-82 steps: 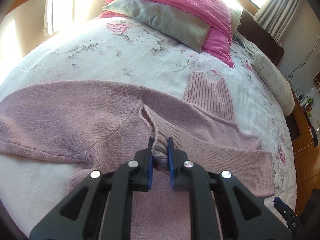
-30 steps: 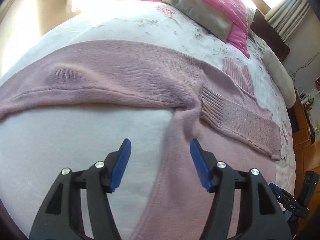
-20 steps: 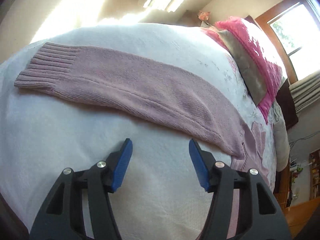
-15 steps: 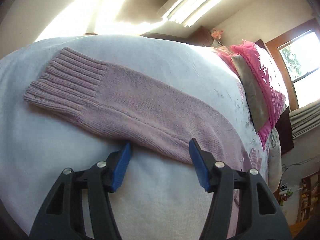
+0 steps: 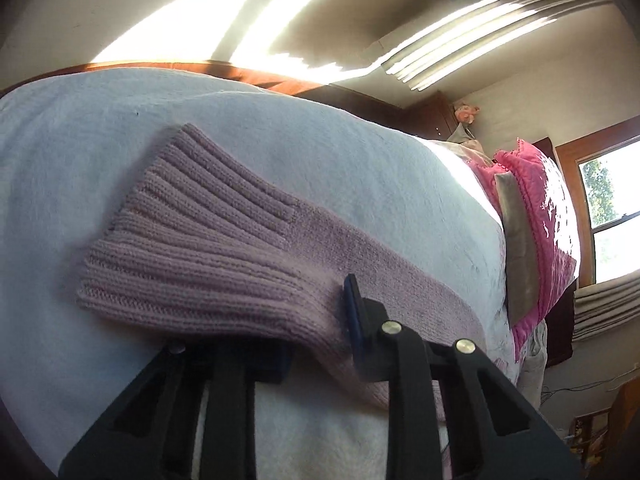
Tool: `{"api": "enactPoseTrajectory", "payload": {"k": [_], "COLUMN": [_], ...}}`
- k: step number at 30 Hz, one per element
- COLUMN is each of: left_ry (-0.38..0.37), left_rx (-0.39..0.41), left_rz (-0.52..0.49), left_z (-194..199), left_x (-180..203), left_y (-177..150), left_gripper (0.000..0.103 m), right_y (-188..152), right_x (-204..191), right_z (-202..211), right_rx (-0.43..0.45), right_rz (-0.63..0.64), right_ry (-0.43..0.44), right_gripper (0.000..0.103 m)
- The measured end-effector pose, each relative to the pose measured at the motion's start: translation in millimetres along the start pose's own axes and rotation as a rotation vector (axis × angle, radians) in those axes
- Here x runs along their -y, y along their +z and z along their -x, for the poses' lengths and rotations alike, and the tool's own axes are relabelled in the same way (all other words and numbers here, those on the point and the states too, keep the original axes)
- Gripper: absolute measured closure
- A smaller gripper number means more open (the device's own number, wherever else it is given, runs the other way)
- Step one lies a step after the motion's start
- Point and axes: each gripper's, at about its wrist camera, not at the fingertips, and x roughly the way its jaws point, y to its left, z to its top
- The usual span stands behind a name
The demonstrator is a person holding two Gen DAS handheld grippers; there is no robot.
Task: Fold small clothes
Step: 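Fold the held sleeve across the sweater body and release with the left gripper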
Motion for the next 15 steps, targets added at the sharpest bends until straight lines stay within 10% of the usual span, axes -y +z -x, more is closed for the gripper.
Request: {"api": "enactPoseTrajectory", "payload": {"k": [6, 15], "left_ry": [0.068, -0.019], "left_rx": [0.083, 0.078], "left_rz": [-0.144, -0.433], "left_z": [12.4, 18.2], "left_x": [40.1, 155.8], "left_y": [-10.3, -76.4], "left_gripper": [0.095, 0.096], "right_y": [-0.7, -2.2], "right_x": [1.2, 3.2], "right_z": [1.4, 14.7], "right_rx": [0.006, 0.013], "right_rz": [-0.002, -0.006], "right_ry": [0.012, 0.017], "right_gripper": [0.027, 0.031]}}
